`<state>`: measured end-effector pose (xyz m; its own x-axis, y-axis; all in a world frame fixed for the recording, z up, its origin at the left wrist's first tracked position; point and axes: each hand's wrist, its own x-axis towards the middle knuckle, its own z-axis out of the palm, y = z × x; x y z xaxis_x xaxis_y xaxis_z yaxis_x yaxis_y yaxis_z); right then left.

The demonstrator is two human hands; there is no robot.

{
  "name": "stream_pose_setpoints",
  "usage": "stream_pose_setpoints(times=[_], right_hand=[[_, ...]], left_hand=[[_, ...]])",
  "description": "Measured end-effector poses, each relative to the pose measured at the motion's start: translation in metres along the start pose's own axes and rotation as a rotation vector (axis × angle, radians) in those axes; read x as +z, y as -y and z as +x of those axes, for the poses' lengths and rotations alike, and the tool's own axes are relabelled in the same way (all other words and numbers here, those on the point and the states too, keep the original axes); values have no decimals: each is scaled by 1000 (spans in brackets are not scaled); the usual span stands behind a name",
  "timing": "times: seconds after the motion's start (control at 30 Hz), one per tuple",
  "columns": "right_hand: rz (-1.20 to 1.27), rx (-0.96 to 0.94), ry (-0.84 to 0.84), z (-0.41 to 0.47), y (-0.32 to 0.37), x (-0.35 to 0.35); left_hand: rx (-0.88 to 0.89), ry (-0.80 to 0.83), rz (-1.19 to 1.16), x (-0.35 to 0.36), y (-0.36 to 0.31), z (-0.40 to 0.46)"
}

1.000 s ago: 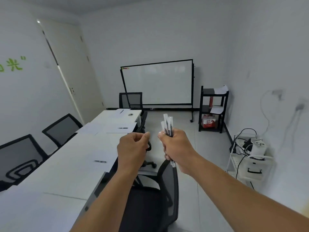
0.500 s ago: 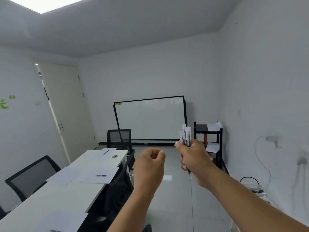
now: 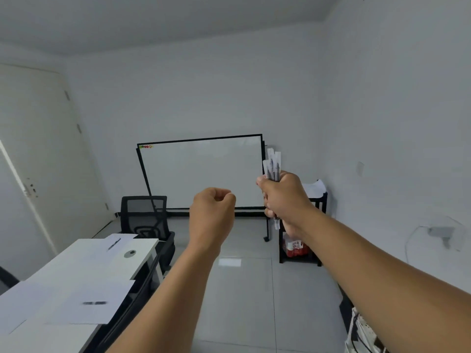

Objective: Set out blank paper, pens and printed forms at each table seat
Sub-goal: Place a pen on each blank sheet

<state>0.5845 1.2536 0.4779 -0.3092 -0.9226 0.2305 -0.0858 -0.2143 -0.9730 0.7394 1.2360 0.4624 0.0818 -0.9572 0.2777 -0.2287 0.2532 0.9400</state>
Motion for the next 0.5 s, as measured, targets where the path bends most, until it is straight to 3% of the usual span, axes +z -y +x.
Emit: stream_pose_setpoints(times=[0.5], right_hand=[[89,-32,82,347,-88,-17]], left_hand=[[-19,-81,80,168,46,300]])
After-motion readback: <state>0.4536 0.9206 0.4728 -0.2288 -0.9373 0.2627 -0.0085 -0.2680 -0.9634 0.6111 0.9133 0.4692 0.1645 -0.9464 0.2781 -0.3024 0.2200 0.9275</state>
